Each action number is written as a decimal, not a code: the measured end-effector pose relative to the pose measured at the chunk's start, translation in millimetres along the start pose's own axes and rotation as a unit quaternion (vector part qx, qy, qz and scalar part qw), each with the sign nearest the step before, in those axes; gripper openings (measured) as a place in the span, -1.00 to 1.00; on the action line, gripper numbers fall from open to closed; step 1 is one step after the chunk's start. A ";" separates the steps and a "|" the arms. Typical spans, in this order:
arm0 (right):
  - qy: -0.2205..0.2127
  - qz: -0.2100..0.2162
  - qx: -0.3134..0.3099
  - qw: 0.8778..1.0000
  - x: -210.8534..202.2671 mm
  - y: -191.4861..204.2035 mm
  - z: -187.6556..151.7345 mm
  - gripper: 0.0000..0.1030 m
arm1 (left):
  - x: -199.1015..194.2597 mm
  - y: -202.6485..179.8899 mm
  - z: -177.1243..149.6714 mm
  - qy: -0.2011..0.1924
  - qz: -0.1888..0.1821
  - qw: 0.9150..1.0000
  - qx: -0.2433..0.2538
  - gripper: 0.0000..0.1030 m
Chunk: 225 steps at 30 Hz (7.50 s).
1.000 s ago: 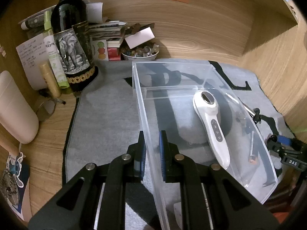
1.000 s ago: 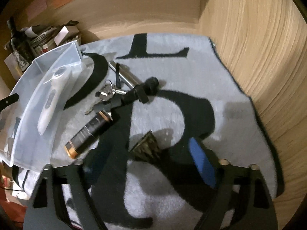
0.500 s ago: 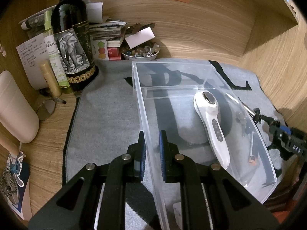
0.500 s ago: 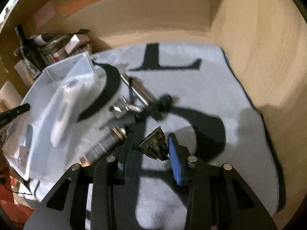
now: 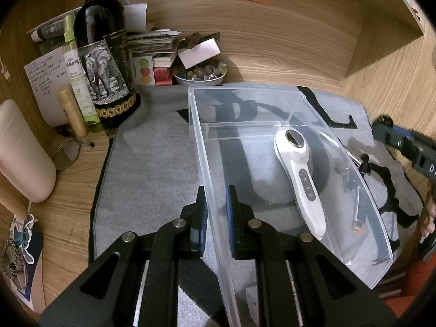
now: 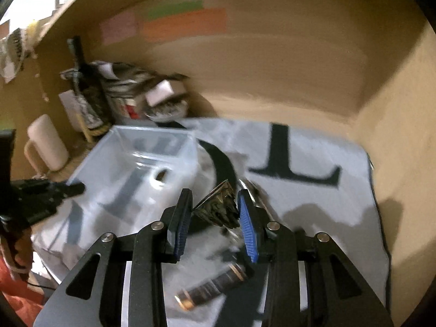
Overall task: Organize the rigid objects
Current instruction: 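Carry the clipper head into the clear box and open the right gripper, then move the right gripper to the black-and-gold battery and grasp it, then carry the battery into the clear box and release it, then move the right gripper to the black key fob and grasp it, then carry the black fob into the clear box and open the right gripper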
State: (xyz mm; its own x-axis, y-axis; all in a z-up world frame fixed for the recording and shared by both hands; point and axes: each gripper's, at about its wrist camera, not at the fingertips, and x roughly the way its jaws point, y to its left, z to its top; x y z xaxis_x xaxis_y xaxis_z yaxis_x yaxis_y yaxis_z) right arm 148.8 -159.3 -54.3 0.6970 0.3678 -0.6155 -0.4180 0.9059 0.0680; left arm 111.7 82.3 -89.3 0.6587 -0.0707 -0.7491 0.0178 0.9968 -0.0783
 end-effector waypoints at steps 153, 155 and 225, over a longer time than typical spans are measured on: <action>0.047 0.039 -0.104 0.993 43.4 67.7 24.8 -0.32 | -1.5 0.4 -2.6 -0.009 -0.013 1.000 0.006 -0.77; 0.036 0.031 -0.095 0.994 34.4 61.0 24.8 -0.23 | -1.5 0.4 -2.5 -0.009 -0.013 1.000 0.005 -0.77; -0.022 0.023 -0.055 0.998 4.4 48.2 23.8 -0.34 | -1.9 0.5 -5.7 -0.011 -0.011 1.000 0.005 -0.77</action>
State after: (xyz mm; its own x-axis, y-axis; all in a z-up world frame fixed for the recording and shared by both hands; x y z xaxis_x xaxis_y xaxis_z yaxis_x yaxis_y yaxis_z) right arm 145.5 -109.0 -35.0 0.6988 0.4199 -0.5791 -0.5105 0.8599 0.0075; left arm 106.2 82.7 -91.6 0.6741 -0.0917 -0.7329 0.0394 0.9953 -0.0883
